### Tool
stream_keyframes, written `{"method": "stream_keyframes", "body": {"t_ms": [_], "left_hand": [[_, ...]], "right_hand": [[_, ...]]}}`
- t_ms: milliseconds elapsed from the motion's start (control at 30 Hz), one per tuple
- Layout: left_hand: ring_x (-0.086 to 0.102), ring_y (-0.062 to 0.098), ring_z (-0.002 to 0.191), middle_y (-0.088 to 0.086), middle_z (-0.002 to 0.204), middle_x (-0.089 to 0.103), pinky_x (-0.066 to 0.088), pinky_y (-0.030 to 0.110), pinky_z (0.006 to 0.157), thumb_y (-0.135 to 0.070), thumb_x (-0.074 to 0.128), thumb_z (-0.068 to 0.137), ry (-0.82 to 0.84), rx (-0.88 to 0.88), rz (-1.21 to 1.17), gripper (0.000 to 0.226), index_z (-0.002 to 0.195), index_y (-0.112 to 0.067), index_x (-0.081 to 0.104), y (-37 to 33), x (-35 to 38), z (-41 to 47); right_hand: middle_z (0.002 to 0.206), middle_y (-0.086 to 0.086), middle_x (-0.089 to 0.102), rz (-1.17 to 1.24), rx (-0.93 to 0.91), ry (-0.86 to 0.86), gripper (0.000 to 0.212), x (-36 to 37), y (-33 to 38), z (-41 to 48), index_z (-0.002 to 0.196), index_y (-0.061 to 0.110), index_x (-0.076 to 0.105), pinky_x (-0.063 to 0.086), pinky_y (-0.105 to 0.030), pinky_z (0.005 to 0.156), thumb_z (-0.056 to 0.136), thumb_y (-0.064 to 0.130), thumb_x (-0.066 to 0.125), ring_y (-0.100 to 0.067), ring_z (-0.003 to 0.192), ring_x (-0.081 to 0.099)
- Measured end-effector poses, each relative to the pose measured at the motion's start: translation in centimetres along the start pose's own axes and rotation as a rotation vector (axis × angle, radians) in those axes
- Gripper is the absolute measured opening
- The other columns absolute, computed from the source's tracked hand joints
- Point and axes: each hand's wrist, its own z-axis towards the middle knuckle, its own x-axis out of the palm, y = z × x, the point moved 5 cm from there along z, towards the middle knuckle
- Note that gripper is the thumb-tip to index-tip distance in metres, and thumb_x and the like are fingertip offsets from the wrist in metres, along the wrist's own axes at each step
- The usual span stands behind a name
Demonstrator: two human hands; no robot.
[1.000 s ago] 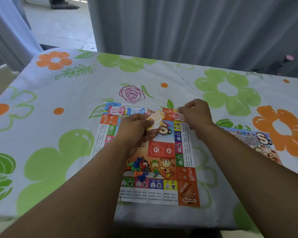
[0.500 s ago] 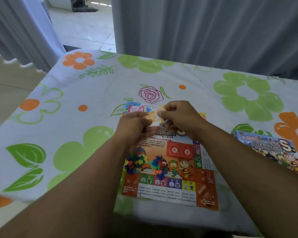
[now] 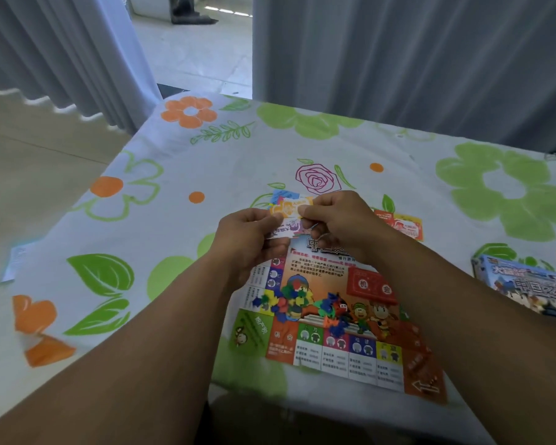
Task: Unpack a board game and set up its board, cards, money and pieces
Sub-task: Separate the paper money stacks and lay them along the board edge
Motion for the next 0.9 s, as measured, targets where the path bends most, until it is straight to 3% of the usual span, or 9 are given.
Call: {"method": "stream_keyframes", "body": {"t_ms": [200, 333, 567, 667, 900], "left_hand": [[0.07, 0.019, 0.064, 0.013, 0.08, 0.074, 0.061, 0.027, 0.059, -0.02, 0.07, 0.092, -0.028, 0.013, 0.004, 0.021, 0.102, -0.003, 0.065, -0.2, -2.0, -0.1], [0.068, 0.017, 0.059, 0.006, 0.067, 0.073, 0.06, 0.026, 0.057, -0.017, 0.068, 0.093, -0.101, 0.034, 0.002, 0.016, 0.101, -0.003, 0.065, -0.3, -3.3, 0.0], [0.069, 0.019, 0.064, 0.009, 0.076, 0.071, 0.058, 0.025, 0.055, -0.015, 0.067, 0.094, -0.136, 0.057, -0.011, 0.01, 0.097, -0.006, 0.066, -0.6, -4.3, -0.2], [0.069, 0.018, 0.062, 0.01, 0.077, 0.072, 0.057, 0.026, 0.055, -0.016, 0.067, 0.094, -0.134, 0.048, -0.012, 0.012, 0.098, -0.005, 0.066, -0.5, -4.1, -0.1], [0.069, 0.018, 0.061, 0.01, 0.077, 0.073, 0.059, 0.027, 0.058, -0.016, 0.067, 0.094, -0.134, 0.044, -0.009, 0.013, 0.1, -0.005, 0.065, -0.6, -4.1, 0.0]], "right_hand": [[0.07, -0.01, 0.063, 0.071, 0.039, 0.009, 0.015, 2.0, 0.0, 0.1, 0.093, -0.002, 0.066, 0.045, -0.025, 0.044, 0.091, 0.012, 0.071, -0.014, 0.052, 0.052], [0.069, -0.01, 0.061, 0.144, 0.11, -0.155, 0.015, 1.7, -0.9, 0.2, 0.088, 0.0, 0.066, 0.045, -0.025, 0.044, 0.089, 0.012, 0.074, -0.012, 0.047, 0.051], [0.068, -0.011, 0.069, 0.203, 0.306, -0.277, 0.013, 3.1, -3.0, -0.4, 0.09, -0.004, 0.069, 0.047, -0.019, 0.039, 0.088, 0.007, 0.074, -0.009, 0.04, 0.057], [0.079, -0.016, 0.075, 0.249, 0.341, -0.296, 0.017, 3.8, -3.1, -0.3, 0.098, -0.005, 0.068, 0.046, -0.018, 0.038, 0.088, 0.006, 0.074, -0.009, 0.04, 0.059], [0.072, -0.014, 0.076, 0.226, 0.358, -0.307, 0.018, 4.1, -3.1, -0.9, 0.096, -0.003, 0.065, 0.044, -0.02, 0.039, 0.088, 0.01, 0.075, -0.013, 0.046, 0.059]]}}
